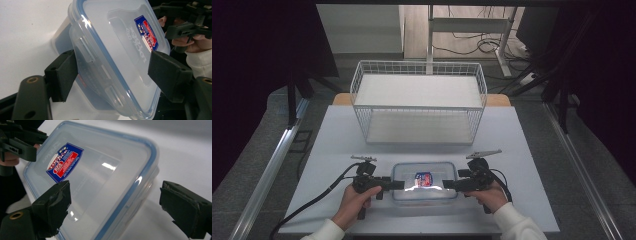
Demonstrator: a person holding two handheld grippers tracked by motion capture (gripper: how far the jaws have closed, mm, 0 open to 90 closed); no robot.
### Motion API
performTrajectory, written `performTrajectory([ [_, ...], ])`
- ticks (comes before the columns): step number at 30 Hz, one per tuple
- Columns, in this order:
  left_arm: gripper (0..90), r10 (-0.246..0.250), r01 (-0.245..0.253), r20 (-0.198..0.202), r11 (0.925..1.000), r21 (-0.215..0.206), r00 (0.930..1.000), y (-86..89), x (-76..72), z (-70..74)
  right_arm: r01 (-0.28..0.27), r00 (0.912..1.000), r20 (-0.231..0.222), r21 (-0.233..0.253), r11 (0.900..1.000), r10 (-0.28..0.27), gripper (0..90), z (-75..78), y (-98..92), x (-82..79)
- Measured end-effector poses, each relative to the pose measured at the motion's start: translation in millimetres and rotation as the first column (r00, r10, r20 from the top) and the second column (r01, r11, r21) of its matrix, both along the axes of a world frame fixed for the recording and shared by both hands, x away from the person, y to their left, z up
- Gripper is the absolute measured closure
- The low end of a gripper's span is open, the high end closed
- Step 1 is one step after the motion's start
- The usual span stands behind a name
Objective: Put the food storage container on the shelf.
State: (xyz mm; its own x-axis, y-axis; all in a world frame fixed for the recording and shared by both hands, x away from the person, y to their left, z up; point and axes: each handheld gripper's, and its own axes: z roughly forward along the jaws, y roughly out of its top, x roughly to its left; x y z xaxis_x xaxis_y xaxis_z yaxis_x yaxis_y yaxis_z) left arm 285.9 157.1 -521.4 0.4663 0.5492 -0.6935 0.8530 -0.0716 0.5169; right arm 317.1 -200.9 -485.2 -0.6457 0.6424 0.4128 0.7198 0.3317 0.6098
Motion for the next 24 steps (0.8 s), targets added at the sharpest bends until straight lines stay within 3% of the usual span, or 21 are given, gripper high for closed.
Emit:
performTrajectory([
  [4,27.4,0.011,-0.011,0.007,0.9999,0.010,0.9999,-0.4,-0.8,-0.2,0.009,0.9964,-0.085,0.038,0.999,-0.006,10.7,-7.3,0.7,3.1],
  [12,30.1,0.017,-0.017,0.002,0.9998,0.015,0.9999,0.6,-1.8,1.4,0.031,0.9828,-0.184,0.100,0.994,-0.012,19.6,-13.1,-3.7,5.7],
  [18,32.0,0.023,-0.023,0.000,0.9997,0.012,0.9997,1.0,-2.3,2.6,0.065,0.9775,-0.207,0.115,0.991,-0.040,32.2,-9.4,-10.4,4.9],
  [21,34.6,0.023,-0.023,0.005,0.9997,0.013,0.9997,1.9,-4.1,4.8,0.086,0.9705,-0.236,0.140,0.986,-0.051,37.7,-9.2,-15.6,3.8],
  [24,36.2,0.025,-0.025,0.020,0.9996,0.015,0.9995,2.1,-7.3,7.0,0.086,0.9708,-0.235,0.142,0.986,-0.050,39.5,-7.4,-17.3,1.8],
])
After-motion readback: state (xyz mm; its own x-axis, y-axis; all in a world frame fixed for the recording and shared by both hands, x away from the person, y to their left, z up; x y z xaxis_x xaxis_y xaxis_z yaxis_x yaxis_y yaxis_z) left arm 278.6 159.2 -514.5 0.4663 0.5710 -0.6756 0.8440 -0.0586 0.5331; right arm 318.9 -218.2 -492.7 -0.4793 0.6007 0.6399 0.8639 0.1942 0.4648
